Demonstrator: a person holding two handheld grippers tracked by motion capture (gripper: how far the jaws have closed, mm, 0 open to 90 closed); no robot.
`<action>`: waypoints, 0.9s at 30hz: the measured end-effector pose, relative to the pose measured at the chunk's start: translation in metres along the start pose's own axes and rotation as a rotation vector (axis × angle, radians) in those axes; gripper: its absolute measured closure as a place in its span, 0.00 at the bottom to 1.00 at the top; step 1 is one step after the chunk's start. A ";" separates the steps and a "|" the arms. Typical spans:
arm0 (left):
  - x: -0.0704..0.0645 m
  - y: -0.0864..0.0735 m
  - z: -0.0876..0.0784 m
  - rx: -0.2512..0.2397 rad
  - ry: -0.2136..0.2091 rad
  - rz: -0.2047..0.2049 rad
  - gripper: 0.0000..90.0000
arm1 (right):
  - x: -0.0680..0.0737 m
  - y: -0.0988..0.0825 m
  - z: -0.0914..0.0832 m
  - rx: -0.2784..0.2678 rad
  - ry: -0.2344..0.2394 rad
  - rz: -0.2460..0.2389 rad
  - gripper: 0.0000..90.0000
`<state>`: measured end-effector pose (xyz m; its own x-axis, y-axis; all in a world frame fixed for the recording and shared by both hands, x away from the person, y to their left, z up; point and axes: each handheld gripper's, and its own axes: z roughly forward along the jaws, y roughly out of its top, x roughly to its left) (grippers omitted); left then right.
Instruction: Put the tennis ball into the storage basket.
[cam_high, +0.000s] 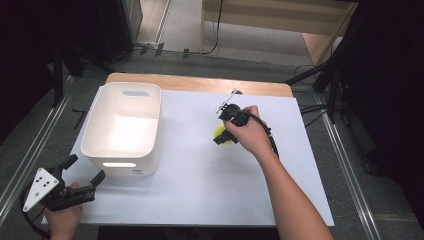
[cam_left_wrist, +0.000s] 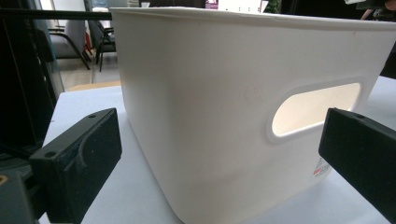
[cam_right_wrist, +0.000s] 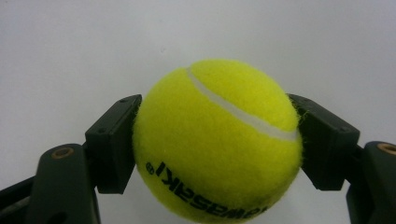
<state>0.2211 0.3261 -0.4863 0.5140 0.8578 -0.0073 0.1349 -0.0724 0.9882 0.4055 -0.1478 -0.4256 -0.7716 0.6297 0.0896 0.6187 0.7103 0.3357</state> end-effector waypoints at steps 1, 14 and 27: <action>0.000 0.000 0.000 0.000 0.000 -0.001 0.00 | 0.001 0.001 0.000 0.000 0.001 0.000 0.25; 0.000 0.000 0.000 0.000 0.000 0.002 0.00 | 0.009 0.017 -0.003 -0.004 0.015 -0.024 0.25; 0.000 0.000 0.000 0.001 -0.002 -0.001 0.00 | 0.019 0.035 -0.008 -0.005 0.017 -0.062 0.25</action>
<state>0.2215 0.3258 -0.4861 0.5156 0.8568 -0.0085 0.1361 -0.0721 0.9881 0.4115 -0.1131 -0.4048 -0.8110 0.5789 0.0845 0.5688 0.7464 0.3456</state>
